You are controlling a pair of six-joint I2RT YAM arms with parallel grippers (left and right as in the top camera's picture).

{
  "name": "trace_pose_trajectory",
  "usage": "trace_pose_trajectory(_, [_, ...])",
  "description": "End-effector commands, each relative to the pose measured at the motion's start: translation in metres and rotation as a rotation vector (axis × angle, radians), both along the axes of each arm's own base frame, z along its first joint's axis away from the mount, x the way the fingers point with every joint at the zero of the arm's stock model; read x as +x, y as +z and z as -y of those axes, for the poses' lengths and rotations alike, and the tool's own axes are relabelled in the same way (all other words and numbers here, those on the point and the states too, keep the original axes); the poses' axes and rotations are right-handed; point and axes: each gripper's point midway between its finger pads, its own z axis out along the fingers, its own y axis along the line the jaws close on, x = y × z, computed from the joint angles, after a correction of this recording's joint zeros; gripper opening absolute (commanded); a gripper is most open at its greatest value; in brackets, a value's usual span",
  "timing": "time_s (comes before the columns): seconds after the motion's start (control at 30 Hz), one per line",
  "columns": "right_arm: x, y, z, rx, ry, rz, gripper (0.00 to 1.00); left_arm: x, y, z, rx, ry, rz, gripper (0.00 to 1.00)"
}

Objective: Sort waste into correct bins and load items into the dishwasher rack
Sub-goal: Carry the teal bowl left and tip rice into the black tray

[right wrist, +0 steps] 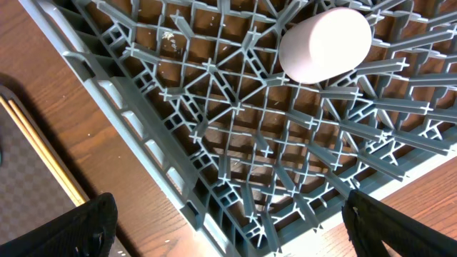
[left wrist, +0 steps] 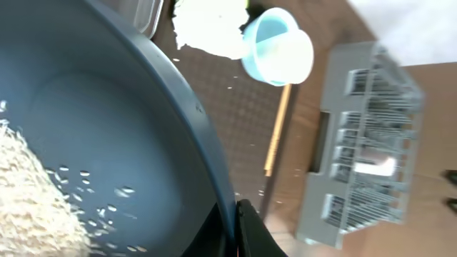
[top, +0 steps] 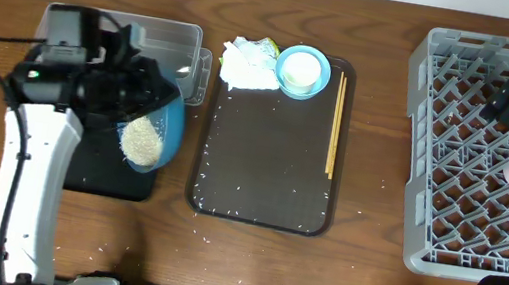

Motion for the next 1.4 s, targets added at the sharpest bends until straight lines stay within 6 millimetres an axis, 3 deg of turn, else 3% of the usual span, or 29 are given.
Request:
trace_pose_trajectory(0.0, [0.001,0.004,0.002,-0.005,-0.009,0.013,0.99,-0.004,0.017,0.003,-0.170,-0.074,0.074,0.06])
trace_pose_trajectory(0.27, [0.001,0.004,0.002,-0.005,-0.009,0.013,0.99,-0.005,0.007,-0.036,-0.322,0.035,0.068,0.06])
trace_pose_trajectory(0.43, [0.001,0.004,0.002,-0.005,-0.010,0.014,0.99,-0.008,0.032,-0.052,-0.452,0.016,0.191,0.06])
trace_pose_trajectory(0.73, [0.002,0.004,0.001,-0.005,-0.005,0.014,0.99,-0.015,0.048,-0.088,-0.540,0.119,0.247,0.06])
trace_pose_trajectory(0.87, [0.002,0.004,0.000,-0.005,-0.004,0.013,0.99,-0.021,0.065,-0.093,-0.634,0.116,0.298,0.06])
trace_pose_trajectory(1.13, [0.002,0.004,0.000,-0.005,-0.003,0.013,0.99,-0.024,0.066,-0.119,-0.620,0.181,0.343,0.06])
trace_pose_trajectory(1.37, [0.002,0.004,0.000,-0.005,-0.002,0.013,0.99,-0.026,0.069,-0.124,-0.679,0.199,0.339,0.06])
